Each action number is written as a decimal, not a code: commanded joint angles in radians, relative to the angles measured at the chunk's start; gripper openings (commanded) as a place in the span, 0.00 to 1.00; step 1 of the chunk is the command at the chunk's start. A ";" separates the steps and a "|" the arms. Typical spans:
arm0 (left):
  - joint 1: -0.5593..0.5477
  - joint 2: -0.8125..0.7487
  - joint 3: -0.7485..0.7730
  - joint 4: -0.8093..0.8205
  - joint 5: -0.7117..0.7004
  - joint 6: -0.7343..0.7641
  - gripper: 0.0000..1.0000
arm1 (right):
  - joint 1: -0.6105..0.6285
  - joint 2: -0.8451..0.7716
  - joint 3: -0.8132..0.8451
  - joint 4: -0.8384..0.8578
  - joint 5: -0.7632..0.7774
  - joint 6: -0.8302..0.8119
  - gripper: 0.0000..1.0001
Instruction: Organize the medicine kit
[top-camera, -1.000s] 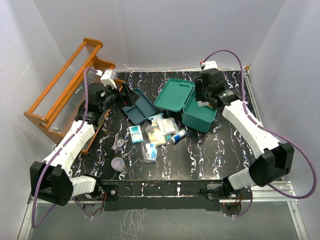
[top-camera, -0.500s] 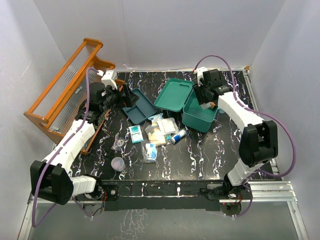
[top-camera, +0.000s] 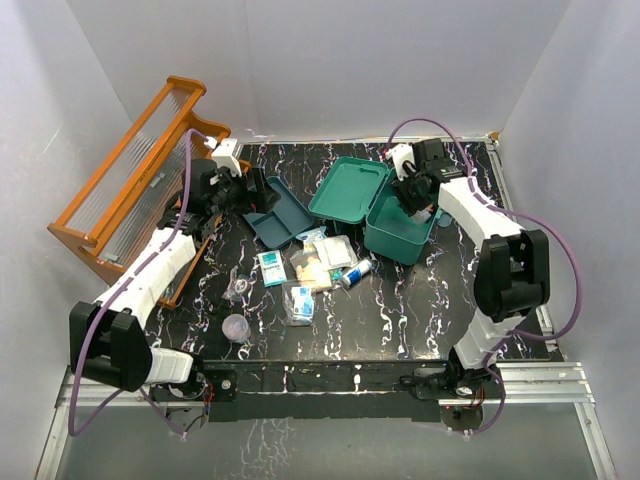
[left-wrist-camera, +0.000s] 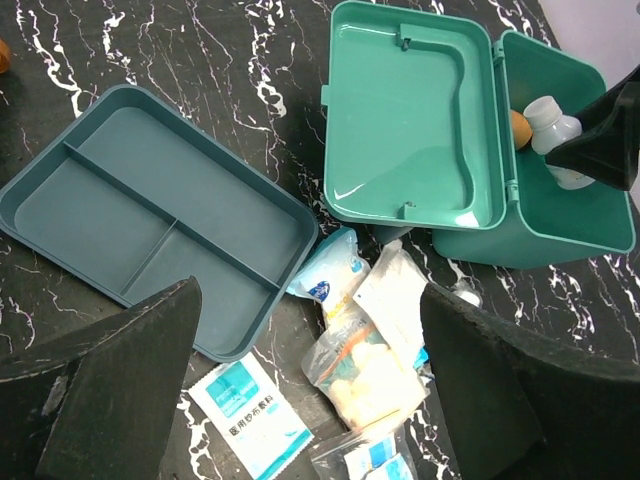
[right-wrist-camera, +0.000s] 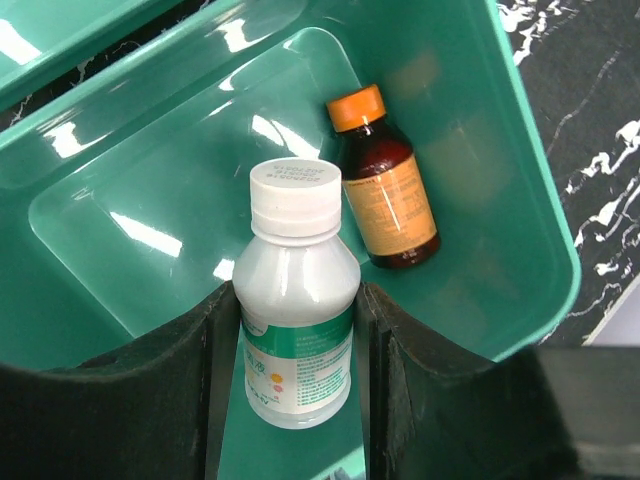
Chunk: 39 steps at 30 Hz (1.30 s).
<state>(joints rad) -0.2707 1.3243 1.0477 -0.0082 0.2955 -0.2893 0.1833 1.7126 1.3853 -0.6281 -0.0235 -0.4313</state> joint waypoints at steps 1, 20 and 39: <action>-0.004 0.016 0.040 0.031 0.033 0.056 0.90 | 0.001 0.059 0.102 -0.011 -0.054 -0.087 0.26; -0.004 0.099 0.088 0.027 0.032 0.088 0.89 | 0.001 0.166 0.093 0.052 0.053 -0.163 0.42; -0.004 0.076 0.069 0.034 0.036 0.079 0.90 | 0.029 0.047 0.108 0.118 -0.017 0.255 0.55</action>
<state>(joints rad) -0.2707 1.4364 1.1000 0.0025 0.3210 -0.2184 0.1856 1.8645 1.4567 -0.5705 0.0158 -0.4068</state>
